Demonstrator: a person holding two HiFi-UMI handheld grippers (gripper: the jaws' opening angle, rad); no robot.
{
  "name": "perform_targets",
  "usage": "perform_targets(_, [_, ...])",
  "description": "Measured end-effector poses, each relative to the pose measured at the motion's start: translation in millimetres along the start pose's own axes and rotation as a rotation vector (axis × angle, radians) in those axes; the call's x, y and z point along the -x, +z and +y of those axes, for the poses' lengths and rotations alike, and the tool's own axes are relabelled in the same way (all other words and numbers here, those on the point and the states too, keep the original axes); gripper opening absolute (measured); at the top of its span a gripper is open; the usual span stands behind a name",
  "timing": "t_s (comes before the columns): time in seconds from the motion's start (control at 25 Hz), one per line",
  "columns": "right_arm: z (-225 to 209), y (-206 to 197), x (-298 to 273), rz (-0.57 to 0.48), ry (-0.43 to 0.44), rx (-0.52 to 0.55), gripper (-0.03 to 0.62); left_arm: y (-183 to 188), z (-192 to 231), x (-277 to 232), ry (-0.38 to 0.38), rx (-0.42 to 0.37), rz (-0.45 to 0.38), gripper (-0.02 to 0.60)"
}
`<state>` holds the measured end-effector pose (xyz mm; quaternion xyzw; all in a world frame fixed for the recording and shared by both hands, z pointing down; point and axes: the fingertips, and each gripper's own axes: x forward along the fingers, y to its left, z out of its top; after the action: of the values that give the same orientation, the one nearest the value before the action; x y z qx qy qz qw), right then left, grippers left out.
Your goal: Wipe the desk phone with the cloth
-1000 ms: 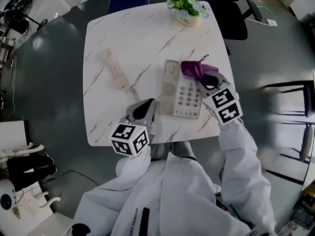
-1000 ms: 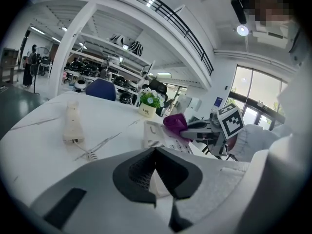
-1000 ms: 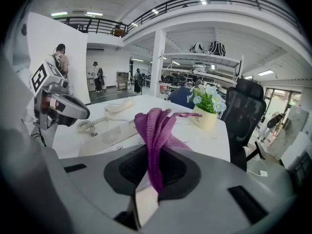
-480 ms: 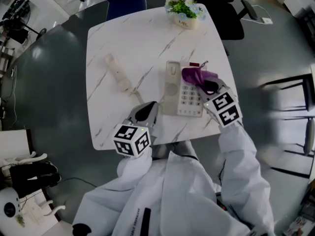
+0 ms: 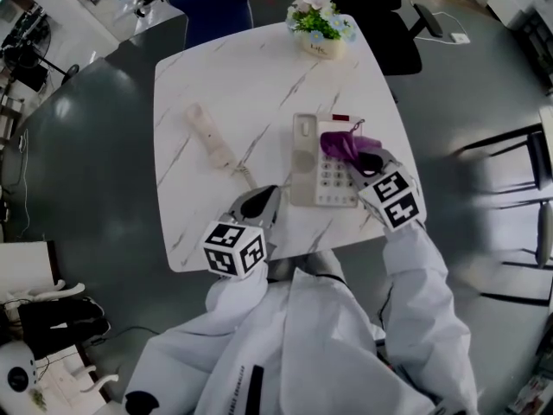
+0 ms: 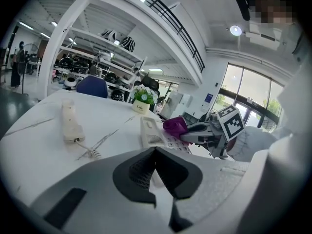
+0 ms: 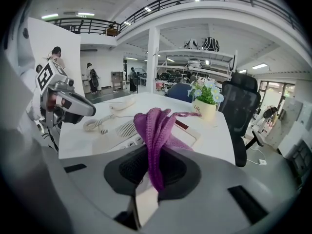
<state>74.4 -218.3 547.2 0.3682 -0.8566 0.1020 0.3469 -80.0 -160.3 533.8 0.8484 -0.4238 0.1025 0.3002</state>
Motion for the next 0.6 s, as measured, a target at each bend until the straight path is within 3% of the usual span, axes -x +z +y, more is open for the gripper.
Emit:
perform_targets(0.32, [4, -5, 3, -0.006, 0.022, 0.012, 0.040, -2, -3, 4, 0.010, 0.012, -0.008, -0.003])
perform_targets(0.6, [25, -15, 10, 0.046, 0.092, 0.021, 0.040, -9, -14, 2, 0.031, 0.043, -0.009, -0.003])
